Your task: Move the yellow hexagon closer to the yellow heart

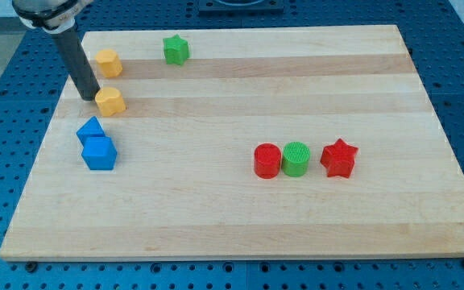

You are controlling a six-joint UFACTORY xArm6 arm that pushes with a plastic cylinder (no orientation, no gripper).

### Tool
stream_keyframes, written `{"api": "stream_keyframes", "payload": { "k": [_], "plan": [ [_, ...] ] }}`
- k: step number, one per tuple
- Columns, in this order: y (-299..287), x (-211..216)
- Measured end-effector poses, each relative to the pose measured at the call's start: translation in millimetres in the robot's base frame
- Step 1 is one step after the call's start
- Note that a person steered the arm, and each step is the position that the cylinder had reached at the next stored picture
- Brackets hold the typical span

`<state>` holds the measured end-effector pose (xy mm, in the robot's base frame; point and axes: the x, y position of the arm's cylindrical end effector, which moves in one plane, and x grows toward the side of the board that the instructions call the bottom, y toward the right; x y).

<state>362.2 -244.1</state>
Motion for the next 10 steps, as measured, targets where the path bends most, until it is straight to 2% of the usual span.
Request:
{"api": "stream_keyframes", "payload": {
  "k": [3, 5, 7, 10],
  "plan": [
    [27.3, 3.9],
    [-13.9, -31.4],
    [-60.8, -44.8],
    [-39.1, -94.9]
  ]
}}
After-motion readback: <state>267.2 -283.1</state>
